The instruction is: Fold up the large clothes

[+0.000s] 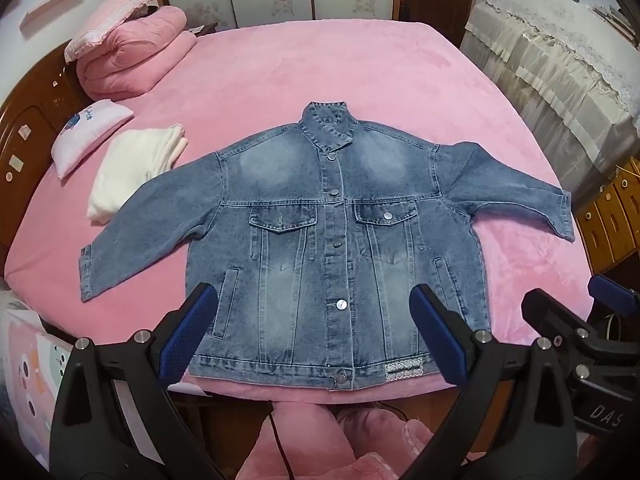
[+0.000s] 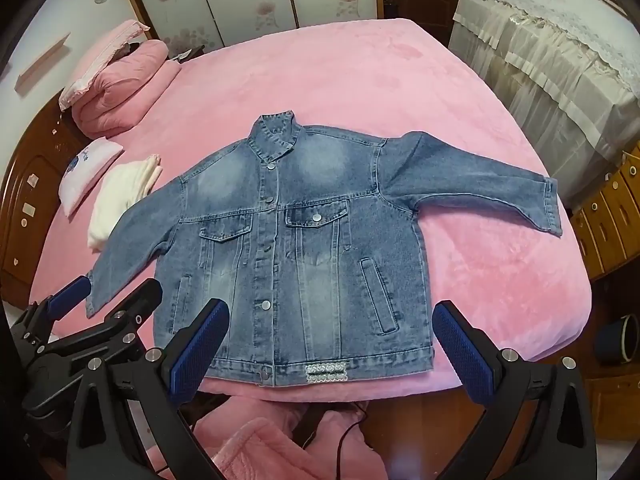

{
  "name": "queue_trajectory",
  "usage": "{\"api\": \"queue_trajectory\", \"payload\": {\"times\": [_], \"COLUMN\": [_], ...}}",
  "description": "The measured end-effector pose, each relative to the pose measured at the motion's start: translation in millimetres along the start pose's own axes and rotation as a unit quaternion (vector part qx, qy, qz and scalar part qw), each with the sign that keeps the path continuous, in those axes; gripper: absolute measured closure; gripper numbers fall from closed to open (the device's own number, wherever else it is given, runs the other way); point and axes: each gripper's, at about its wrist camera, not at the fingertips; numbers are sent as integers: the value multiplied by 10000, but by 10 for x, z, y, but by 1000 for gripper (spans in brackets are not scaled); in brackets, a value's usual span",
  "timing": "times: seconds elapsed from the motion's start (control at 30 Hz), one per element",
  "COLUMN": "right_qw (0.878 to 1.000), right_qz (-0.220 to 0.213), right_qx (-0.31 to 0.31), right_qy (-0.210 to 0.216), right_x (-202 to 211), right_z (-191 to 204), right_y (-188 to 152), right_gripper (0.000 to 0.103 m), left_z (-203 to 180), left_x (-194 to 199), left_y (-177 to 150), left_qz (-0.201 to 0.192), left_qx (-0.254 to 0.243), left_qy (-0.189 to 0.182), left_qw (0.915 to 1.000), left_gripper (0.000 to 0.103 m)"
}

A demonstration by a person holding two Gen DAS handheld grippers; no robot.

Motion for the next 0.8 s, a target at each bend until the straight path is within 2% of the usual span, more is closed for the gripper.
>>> {"api": "queue_trajectory", "payload": {"times": [0.8], "right_qw": [9999], "right_qz": [-40], "right_qx": [86], "right_qy": [-43], "right_x": [-14], "right_z": [-20], "right_y": [-15], "right_gripper": [0], "left_z": [-18], "left_x": [29], "left_y": [0], "left_qz": [-14], "left_qx": [-11], "left_qy": [21], "left_qw": [10000], "left_gripper": [7]}}
Point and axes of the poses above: each gripper's, at about its wrist camera, not at the fingertips, and x roughly against the way its jaws point, z to its left, y to its top, and after that the axes turned 6 degrees about -x, right-handed
